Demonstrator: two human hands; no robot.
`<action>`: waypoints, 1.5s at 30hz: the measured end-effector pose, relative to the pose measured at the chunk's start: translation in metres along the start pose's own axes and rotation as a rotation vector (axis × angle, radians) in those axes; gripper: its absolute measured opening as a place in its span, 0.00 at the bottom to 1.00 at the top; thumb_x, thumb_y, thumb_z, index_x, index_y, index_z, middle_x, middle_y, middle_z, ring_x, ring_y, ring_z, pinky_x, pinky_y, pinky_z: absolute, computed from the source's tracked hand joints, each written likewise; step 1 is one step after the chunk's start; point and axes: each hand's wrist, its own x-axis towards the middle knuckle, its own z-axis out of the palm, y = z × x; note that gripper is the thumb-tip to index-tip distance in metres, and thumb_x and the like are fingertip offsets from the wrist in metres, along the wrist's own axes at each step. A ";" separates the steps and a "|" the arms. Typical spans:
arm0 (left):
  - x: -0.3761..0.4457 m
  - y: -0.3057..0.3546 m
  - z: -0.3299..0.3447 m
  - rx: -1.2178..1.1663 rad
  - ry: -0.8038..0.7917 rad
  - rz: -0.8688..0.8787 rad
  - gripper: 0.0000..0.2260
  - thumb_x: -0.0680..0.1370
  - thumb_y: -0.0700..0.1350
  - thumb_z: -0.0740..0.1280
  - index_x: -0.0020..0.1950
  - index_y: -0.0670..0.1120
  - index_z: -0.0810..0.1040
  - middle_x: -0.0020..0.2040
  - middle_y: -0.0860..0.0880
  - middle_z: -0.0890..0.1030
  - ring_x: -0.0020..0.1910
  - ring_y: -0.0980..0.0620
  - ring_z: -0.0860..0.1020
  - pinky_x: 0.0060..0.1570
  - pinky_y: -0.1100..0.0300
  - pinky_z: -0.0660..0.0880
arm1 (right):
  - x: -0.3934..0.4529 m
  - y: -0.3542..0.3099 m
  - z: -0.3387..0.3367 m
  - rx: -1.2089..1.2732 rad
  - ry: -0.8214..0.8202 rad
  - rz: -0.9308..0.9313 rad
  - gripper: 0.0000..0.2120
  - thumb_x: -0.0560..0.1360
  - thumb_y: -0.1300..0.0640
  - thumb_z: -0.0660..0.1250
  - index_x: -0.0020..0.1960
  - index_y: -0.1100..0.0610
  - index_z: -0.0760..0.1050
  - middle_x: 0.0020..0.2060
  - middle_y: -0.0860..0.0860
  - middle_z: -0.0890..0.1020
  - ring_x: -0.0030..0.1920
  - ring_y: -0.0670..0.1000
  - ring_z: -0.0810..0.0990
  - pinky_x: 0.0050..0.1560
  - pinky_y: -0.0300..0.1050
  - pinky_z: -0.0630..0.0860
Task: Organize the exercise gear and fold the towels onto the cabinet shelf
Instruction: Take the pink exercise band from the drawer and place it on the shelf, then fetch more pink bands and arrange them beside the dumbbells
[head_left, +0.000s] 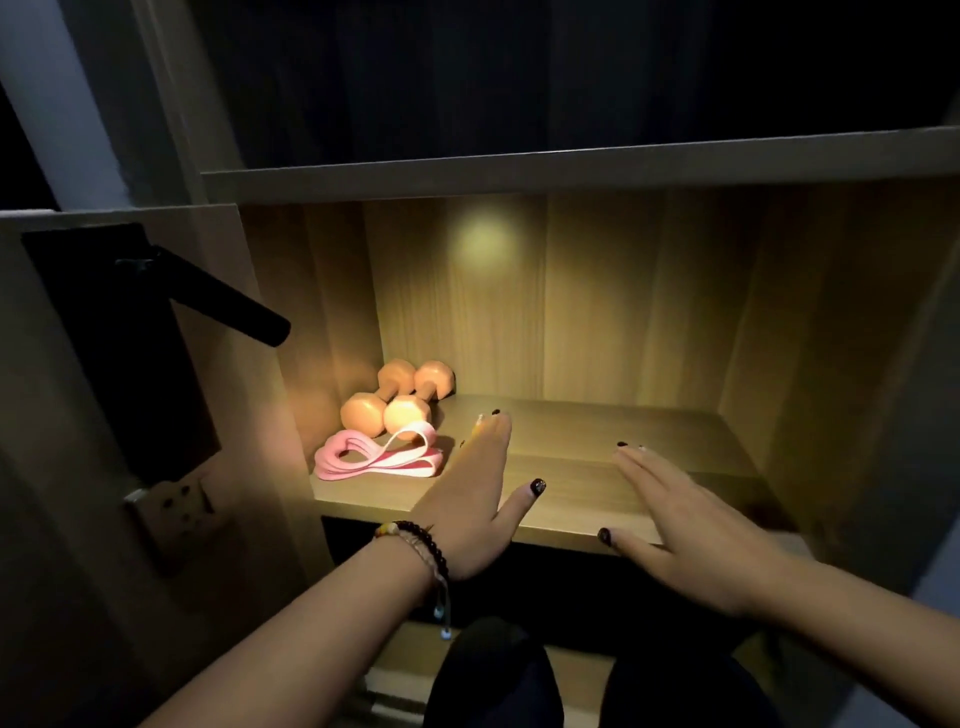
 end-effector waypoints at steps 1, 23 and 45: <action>0.003 0.009 0.005 -0.021 -0.011 0.033 0.33 0.81 0.58 0.55 0.79 0.49 0.41 0.80 0.53 0.44 0.77 0.58 0.44 0.70 0.66 0.43 | -0.012 0.006 -0.005 0.004 0.006 0.029 0.39 0.76 0.35 0.55 0.78 0.48 0.38 0.77 0.41 0.44 0.71 0.37 0.39 0.71 0.38 0.44; 0.078 0.276 0.144 -0.235 -0.567 0.728 0.33 0.82 0.59 0.54 0.79 0.50 0.40 0.79 0.55 0.42 0.72 0.65 0.38 0.70 0.65 0.42 | -0.262 0.132 -0.057 0.039 0.143 0.938 0.40 0.77 0.37 0.58 0.78 0.49 0.39 0.77 0.44 0.43 0.76 0.43 0.44 0.69 0.32 0.43; 0.185 0.553 0.431 -0.363 -0.891 0.692 0.32 0.83 0.53 0.55 0.79 0.48 0.41 0.79 0.52 0.42 0.77 0.56 0.42 0.72 0.64 0.43 | -0.400 0.434 -0.029 0.293 0.387 1.567 0.32 0.76 0.51 0.67 0.76 0.53 0.58 0.75 0.50 0.58 0.74 0.50 0.59 0.70 0.41 0.58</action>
